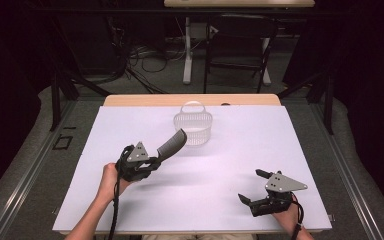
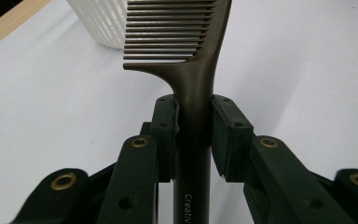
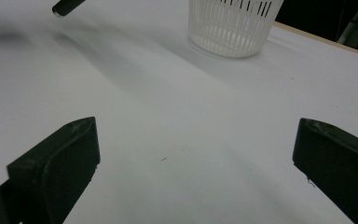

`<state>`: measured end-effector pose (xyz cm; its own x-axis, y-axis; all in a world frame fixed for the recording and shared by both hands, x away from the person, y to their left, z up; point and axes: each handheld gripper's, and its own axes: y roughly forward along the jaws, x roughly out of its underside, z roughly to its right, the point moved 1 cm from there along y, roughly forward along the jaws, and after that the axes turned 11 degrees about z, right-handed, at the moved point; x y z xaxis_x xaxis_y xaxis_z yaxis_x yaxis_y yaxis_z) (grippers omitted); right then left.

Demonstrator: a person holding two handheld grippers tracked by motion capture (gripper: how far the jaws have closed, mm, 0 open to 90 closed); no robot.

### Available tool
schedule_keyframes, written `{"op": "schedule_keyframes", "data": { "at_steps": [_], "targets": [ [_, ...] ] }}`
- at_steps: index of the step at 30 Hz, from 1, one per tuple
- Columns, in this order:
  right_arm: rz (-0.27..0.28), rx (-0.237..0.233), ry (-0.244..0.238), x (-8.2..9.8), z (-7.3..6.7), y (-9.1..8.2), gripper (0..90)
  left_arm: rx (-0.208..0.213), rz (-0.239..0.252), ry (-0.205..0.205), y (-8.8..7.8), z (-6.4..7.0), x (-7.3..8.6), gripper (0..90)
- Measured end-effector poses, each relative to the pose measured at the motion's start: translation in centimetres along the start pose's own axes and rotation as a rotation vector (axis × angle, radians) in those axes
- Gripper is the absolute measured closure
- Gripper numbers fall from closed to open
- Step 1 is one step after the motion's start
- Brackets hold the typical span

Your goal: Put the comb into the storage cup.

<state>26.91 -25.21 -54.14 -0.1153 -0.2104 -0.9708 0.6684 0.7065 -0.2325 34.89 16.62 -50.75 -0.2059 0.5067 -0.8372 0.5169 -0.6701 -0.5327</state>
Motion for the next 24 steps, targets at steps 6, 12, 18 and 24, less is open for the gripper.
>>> {"op": "schedule_keyframes", "data": {
  "at_steps": [6,12,18,24],
  "targets": [
    [0.0,0.002,-0.001,-0.02,-0.01,0.01,0.4,-0.006,0.033,-0.035,-0.22,0.14,0.39,72.1],
    [0.001,0.003,-0.006,-0.09,-0.09,-0.02,0.4,-0.037,0.061,-0.059,-0.36,-0.01,0.45,72.1],
    [0.009,0.014,0.009,-0.01,0.17,-0.25,0.4,-0.06,0.085,-0.088,-0.47,-0.21,0.56,72.2],
    [0.015,0.017,0.0,-0.19,0.0,-0.53,0.5,-0.092,0.112,-0.118,-0.72,-0.23,0.55,72.2]
  ]
}}
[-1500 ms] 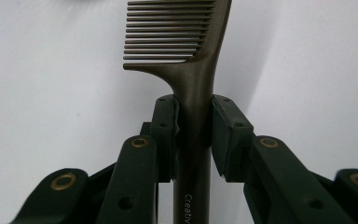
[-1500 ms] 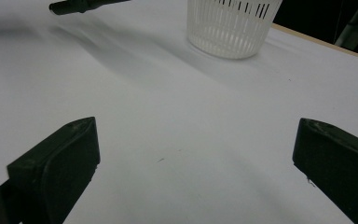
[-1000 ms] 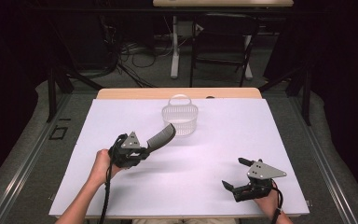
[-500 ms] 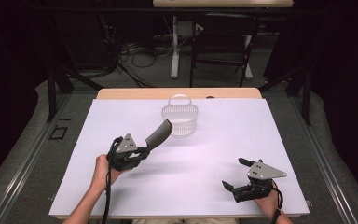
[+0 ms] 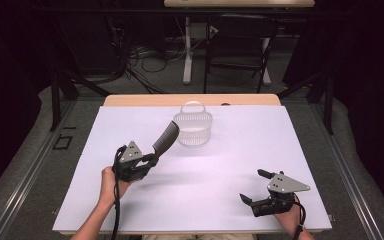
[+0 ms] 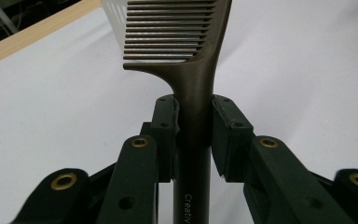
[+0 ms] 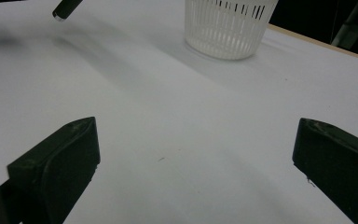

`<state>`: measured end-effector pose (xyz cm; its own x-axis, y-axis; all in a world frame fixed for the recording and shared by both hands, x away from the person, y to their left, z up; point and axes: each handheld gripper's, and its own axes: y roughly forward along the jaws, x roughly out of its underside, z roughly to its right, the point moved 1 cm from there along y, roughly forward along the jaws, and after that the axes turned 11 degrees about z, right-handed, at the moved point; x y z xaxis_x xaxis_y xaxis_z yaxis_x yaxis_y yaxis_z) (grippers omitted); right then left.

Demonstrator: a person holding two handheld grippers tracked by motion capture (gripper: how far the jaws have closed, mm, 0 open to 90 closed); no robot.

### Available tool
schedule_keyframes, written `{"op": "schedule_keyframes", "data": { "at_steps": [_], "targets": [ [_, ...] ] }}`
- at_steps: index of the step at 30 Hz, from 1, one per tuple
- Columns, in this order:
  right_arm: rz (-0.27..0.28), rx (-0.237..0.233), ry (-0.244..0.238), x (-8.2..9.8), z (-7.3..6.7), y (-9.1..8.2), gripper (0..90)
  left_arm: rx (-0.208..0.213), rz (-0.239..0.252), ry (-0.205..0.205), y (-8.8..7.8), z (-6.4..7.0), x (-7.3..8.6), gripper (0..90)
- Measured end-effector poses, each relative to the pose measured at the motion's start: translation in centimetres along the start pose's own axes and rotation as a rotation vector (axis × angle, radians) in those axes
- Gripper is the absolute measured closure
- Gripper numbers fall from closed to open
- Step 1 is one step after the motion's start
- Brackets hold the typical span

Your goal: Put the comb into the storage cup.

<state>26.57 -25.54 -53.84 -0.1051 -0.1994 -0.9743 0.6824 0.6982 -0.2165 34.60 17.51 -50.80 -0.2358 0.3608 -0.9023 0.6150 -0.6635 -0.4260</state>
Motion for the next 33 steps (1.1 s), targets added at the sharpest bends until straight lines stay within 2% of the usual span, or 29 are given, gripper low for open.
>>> {"op": "schedule_keyframes", "data": {
  "at_steps": [15,19,21,33],
  "targets": [
    [-0.013,-0.008,0.004,0.2,0.2,0.3,0.6,-0.021,0.029,-0.027,1.0,0.0,0.4,72.2],
    [-0.013,-0.008,0.004,0.2,0.2,0.3,0.6,-0.026,0.033,-0.028,1.2,0.1,0.4,72.2],
    [-0.015,-0.005,0.006,0.2,0.2,0.2,0.6,-0.023,0.032,-0.01,1.3,0.1,0.4,72.2],
    [-0.021,-0.012,0.015,0.3,0.2,0.5,0.6,-0.063,0.089,-0.016,1.4,0.0,0.1,72.2]
  ]
}}
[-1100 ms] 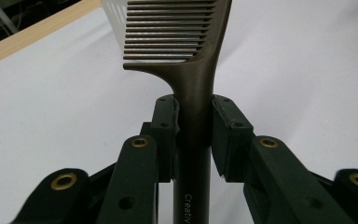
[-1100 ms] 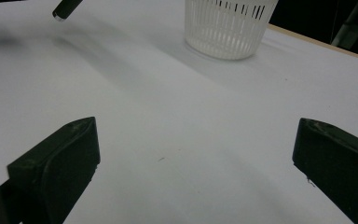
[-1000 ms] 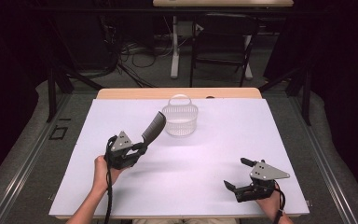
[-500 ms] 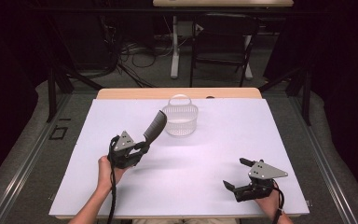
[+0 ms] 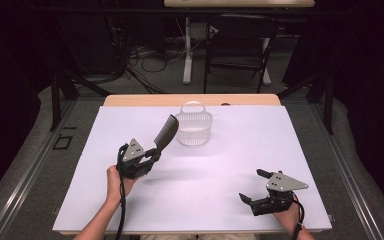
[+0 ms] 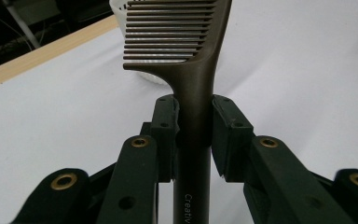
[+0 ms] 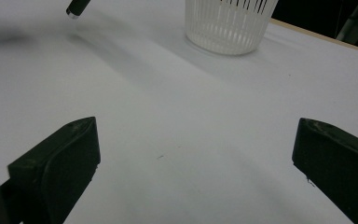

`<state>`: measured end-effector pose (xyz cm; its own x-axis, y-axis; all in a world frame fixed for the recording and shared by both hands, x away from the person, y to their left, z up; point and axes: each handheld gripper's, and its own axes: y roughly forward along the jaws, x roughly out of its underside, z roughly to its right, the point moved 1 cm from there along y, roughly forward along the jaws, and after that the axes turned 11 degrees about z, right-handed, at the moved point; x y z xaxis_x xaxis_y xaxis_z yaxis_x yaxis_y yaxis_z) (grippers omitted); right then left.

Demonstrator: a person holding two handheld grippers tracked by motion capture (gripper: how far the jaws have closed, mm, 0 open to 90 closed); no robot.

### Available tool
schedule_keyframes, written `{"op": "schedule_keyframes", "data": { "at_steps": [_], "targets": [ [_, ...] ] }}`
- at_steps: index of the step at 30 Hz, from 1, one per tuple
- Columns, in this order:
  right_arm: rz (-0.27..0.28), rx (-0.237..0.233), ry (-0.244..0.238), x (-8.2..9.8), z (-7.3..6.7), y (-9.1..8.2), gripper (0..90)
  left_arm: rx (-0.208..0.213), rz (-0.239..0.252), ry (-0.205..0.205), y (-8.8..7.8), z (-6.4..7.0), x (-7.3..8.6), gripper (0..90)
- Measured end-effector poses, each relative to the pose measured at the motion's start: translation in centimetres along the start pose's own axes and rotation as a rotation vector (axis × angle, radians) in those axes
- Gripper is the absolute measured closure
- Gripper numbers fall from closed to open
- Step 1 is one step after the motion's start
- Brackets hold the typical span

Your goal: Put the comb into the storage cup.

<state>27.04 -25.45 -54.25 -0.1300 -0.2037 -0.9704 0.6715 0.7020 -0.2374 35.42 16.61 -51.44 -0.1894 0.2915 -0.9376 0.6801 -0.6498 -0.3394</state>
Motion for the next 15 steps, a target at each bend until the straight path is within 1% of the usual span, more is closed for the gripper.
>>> {"op": "schedule_keyframes", "data": {
  "at_steps": [3,4,9,15],
  "targets": [
    [0.003,0.0,-0.008,-0.02,-0.01,0.02,0.6,-0.007,0.018,-0.007,0.11,-0.06,-0.08,72.2],
    [0.002,0.002,-0.006,-0.02,0.0,0.01,0.7,-0.002,0.015,-0.011,0.16,-0.09,-0.13,72.2],
    [0.001,0.006,0.003,0.05,0.15,0.08,0.7,-0.009,0.032,-0.009,0.36,-0.07,-0.2,72.2],
    [-0.002,0.007,0.01,0.06,0.16,0.2,0.6,-0.01,0.055,-0.023,0.68,-0.31,-0.68,72.2]
  ]
}}
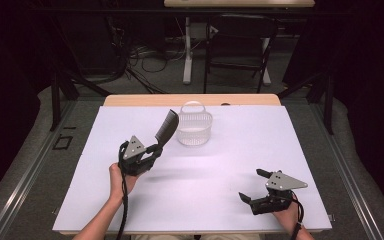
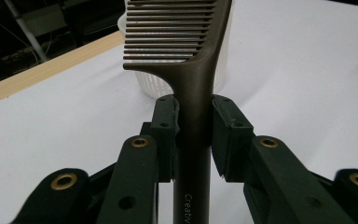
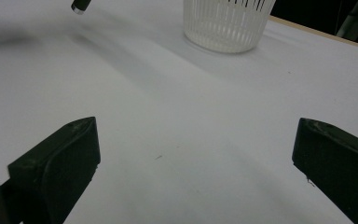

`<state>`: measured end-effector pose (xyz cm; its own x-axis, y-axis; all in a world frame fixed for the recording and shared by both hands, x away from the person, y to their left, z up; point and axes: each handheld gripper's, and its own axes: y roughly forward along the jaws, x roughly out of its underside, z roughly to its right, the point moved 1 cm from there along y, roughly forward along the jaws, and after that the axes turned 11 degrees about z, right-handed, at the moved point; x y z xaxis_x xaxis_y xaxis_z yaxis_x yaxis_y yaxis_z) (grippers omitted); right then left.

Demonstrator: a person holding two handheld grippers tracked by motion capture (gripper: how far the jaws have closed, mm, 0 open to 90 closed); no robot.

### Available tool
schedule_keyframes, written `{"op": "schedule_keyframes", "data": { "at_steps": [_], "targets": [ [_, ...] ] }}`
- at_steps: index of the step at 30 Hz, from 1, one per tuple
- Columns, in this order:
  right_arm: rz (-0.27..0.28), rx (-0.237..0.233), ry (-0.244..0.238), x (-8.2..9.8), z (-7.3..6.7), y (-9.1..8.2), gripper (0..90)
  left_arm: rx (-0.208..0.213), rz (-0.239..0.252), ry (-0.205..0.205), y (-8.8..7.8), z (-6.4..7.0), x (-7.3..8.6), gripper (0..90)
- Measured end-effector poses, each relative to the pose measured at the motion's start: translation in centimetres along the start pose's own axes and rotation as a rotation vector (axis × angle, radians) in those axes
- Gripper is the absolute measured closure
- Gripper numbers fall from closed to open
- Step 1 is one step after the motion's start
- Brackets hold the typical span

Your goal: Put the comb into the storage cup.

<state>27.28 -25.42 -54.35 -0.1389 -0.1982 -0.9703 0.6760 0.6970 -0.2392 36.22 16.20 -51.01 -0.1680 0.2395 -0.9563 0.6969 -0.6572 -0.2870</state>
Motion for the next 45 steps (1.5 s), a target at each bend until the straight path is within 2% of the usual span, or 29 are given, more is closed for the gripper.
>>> {"op": "schedule_keyframes", "data": {
  "at_steps": [7,19,27,36,45],
  "targets": [
    [0.001,-0.005,-0.002,0.0,0.1,0.2,0.6,-0.008,0.022,0.007,0.3,-0.1,-0.6,72.1],
    [-0.006,-0.013,0.002,0.0,0.0,0.3,0.6,-0.021,0.038,-0.004,0.4,-0.3,-1.3,72.2],
    [-0.003,-0.016,0.008,0.1,-0.2,0.3,0.6,-0.004,0.044,0.009,1.1,0.1,-2.1,72.2],
    [-0.005,-0.016,0.02,0.1,-0.1,0.2,0.5,0.012,0.051,0.001,1.6,0.3,-2.8,72.2],
    [-0.002,-0.014,0.013,0.0,-0.1,0.2,0.6,0.008,0.068,-0.004,1.9,0.1,-3.3,72.2]
  ]
}}
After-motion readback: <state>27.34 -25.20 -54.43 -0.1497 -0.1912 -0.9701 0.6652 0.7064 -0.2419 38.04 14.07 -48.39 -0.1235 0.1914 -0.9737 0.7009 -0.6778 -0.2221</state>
